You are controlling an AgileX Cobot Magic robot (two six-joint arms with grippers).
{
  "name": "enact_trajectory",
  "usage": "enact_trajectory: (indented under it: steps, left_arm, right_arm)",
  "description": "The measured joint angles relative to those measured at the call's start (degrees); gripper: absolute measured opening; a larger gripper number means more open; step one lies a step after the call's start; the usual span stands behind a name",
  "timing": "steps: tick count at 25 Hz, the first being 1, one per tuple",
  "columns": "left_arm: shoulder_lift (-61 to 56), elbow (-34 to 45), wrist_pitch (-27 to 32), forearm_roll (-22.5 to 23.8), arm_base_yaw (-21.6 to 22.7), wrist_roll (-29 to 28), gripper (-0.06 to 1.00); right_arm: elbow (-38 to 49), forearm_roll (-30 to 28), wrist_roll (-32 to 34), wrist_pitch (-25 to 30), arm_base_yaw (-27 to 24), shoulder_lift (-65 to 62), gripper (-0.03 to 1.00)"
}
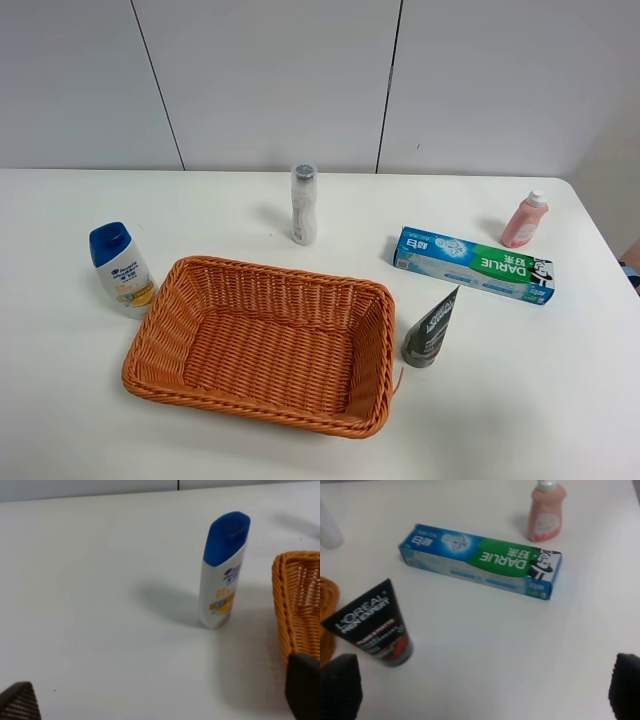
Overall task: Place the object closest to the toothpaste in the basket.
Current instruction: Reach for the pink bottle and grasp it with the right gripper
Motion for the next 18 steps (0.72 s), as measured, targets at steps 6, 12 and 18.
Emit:
enact_trajectory:
  steps: [6, 12, 18]
  left_arm:
    - [0.0, 0.0, 0.0, 0.0, 0.0, 0.0, 1.0]
    - [0.0, 0.0, 0.0, 0.0, 0.0, 0.0, 1.0]
    - [0.0, 0.0, 0.0, 0.0, 0.0, 0.0, 1.0]
  right_arm:
    - [-7.5, -5.7, 1.7, -8.7, 0.0, 22.9, 0.99]
    - [-19.7, -11.3, 10.8, -15.1, 0.0, 48.2, 0.99]
    - [-31.7, -13.4, 19.4, -17.3, -1.5, 69.6, 0.99]
